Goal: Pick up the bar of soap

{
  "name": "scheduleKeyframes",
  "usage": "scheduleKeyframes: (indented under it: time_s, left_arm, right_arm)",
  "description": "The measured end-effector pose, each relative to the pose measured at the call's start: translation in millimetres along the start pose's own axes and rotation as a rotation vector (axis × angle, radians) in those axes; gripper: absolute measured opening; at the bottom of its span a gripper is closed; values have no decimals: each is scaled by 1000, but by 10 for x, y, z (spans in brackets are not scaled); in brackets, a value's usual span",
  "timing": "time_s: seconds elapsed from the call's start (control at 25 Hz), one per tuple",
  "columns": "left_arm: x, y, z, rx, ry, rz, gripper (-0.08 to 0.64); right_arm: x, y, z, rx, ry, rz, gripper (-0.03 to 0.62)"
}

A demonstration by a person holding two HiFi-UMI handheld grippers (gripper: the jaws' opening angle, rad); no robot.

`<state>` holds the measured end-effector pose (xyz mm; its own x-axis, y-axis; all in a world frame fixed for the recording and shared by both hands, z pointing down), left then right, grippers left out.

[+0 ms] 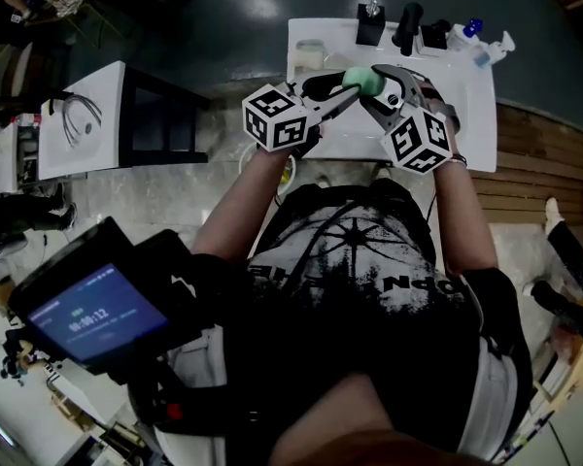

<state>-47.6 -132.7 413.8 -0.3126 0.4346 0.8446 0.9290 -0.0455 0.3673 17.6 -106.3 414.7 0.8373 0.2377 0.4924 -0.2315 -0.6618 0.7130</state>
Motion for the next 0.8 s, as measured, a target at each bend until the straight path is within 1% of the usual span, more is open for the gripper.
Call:
scheduleKeyframes:
  time_s: [0.36,0.8]
  left_arm:
    - [-113,843,229,95,22,-44,138]
    - [-291,1740,713,245,72,-103,138]
  right_arm:
    - [795,-237,226,43,64,-68,261]
    - [1652,-741,399,117,173,-177,260]
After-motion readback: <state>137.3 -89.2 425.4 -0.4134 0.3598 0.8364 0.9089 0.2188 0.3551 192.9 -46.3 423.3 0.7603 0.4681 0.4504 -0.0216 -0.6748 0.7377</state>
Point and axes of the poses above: the fingertips, and each gripper's own axes: y forward along the fingers, z to its right, x out of its underside, the point moved 4 cm from there along -y, backward along the fingers, and after that the axes turned 13 degrees about -z, right-handed, at the moved point
